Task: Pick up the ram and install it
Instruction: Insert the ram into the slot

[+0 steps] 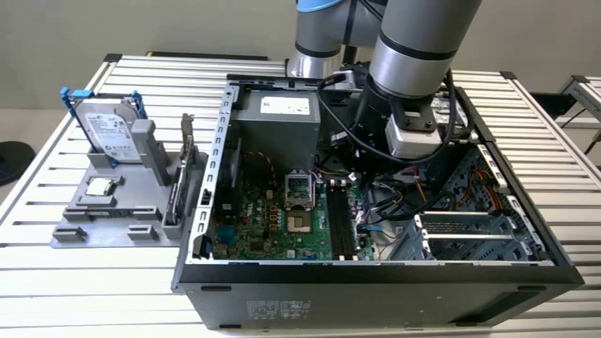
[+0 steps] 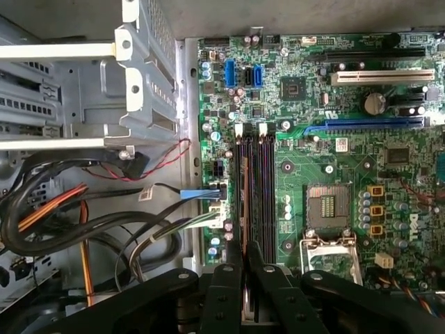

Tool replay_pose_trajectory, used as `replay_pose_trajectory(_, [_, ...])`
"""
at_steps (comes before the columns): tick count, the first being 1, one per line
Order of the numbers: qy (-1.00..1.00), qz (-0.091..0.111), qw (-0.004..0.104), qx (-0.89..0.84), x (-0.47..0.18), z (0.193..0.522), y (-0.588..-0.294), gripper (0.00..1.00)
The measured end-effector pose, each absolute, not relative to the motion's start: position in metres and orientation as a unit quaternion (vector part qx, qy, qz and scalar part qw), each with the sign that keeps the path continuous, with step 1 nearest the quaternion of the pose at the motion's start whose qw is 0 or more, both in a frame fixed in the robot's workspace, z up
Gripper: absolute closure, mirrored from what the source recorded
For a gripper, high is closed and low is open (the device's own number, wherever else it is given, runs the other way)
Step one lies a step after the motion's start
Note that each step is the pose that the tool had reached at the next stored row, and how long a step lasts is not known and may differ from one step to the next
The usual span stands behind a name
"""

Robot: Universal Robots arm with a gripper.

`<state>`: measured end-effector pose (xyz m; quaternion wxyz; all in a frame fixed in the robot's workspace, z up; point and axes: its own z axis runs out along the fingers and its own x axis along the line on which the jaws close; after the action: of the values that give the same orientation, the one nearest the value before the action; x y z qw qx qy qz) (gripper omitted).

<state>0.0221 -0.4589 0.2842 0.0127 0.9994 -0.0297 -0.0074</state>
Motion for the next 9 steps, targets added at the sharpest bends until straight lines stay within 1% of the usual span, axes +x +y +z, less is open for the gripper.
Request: replay_pose_trajectory(9, [-0.020, -0.007, 0.013, 1.000, 0.0216, 0.2763, -0.4604, 1.00])
